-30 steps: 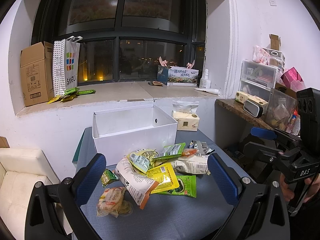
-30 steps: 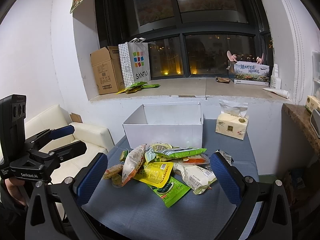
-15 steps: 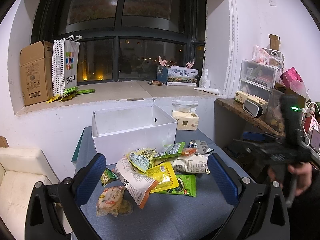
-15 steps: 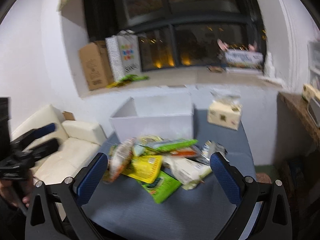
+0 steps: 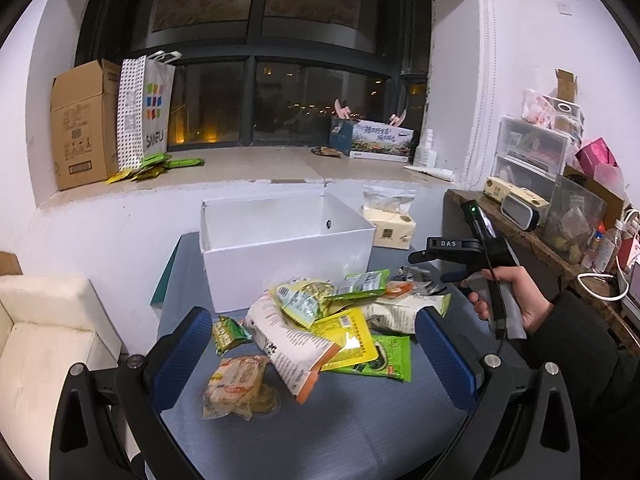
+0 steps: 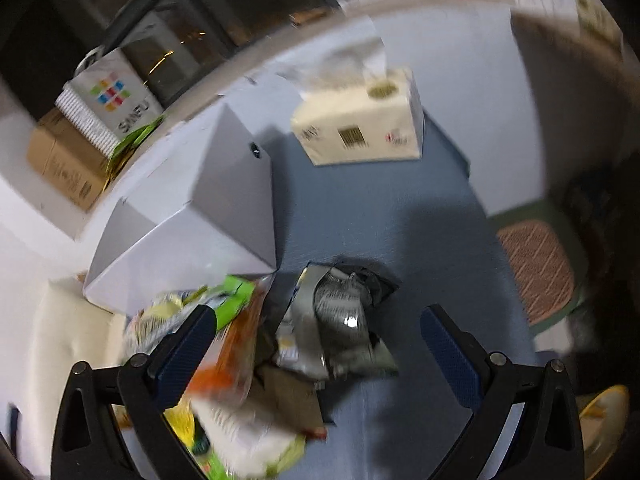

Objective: Organize snacks
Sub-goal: 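Grasp the grey-black printed snack bag with the right gripper, then carry the grey-black bag into the white box and open the right gripper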

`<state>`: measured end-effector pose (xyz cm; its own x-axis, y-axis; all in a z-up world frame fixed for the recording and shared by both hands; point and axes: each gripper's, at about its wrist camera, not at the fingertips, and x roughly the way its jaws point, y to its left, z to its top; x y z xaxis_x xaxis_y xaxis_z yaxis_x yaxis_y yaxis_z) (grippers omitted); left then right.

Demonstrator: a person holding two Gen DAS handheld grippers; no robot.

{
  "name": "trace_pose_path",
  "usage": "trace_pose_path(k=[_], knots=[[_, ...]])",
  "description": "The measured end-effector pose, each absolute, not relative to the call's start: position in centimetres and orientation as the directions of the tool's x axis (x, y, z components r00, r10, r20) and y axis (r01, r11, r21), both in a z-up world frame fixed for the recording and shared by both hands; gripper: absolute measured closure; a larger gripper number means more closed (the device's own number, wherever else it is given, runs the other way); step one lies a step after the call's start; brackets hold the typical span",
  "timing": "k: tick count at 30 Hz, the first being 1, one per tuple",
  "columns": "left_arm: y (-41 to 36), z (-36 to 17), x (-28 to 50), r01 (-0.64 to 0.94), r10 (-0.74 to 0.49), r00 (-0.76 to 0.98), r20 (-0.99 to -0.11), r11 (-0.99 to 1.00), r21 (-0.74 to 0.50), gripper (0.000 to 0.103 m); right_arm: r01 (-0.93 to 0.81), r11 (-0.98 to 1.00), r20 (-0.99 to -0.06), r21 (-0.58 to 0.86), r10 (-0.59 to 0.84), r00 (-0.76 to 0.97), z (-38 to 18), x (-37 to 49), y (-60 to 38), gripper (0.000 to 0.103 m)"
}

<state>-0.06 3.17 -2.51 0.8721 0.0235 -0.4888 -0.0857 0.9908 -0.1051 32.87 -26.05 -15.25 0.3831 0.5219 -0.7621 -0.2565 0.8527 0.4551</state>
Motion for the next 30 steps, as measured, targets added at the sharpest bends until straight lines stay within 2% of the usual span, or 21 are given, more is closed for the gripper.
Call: trace_pose_path(k=[5, 6, 7, 10, 16, 22, 26, 30], knots=[[3.8, -3.3, 0.1, -0.098, 0.027, 0.865, -0.502, 0.988, -0.116, 0.000, -0.132, 0.798, -0.755, 0.587, 0.599, 0.266, -19.1, 34.9, -26.2, 0.001], [3.9, -3.4, 0.1, -0.098, 0.025, 0.863, -0.505, 0.988, -0.118, 0.000, -0.117, 0.795, -0.758, 0.595, 0.604, 0.247, -19.7, 35.1, -26.2, 0.010], [4.0, -3.6, 0.1, -0.097, 0.022, 0.861, -0.509, 0.988, -0.121, 0.000, -0.113, 0.794, -0.761, 0.597, 0.605, 0.232, -20.2, 35.1, -26.0, 0.040], [4.3, -4.2, 0.3, -0.098, 0.013, 0.855, -0.519, 0.986, -0.137, 0.000, -0.109, 0.782, -0.751, 0.613, 0.620, 0.228, -21.0, 34.6, -26.3, 0.048], [5.8, -6.0, 2.1, -0.086, -0.081, 0.829, -0.554, 0.960, -0.268, 0.000, -0.141, 0.755, -0.684, 0.640, 0.644, 0.343, -18.2, 32.5, -29.3, 0.050], [7.0, -8.8, 6.6, -0.118, -0.165, 0.755, -0.635, 0.918, -0.379, 0.000, -0.250, 0.756, -0.602, 0.605, 0.640, 0.478, -12.6, 27.6, -31.9, 0.050], [8.8, -11.4, 10.8, -0.205, -0.210, 0.676, -0.707, 0.867, -0.453, 0.000, -0.326, 0.743, -0.531, 0.585, 0.654, 0.539, -9.3, 24.6, -33.3, 0.050], [10.8, -13.8, 14.0, -0.276, -0.287, 0.621, -0.729, 0.791, -0.546, 0.000, -0.386, 0.725, -0.460, 0.570, 0.671, 0.581, -6.9, 21.5, -33.5, 0.050]])
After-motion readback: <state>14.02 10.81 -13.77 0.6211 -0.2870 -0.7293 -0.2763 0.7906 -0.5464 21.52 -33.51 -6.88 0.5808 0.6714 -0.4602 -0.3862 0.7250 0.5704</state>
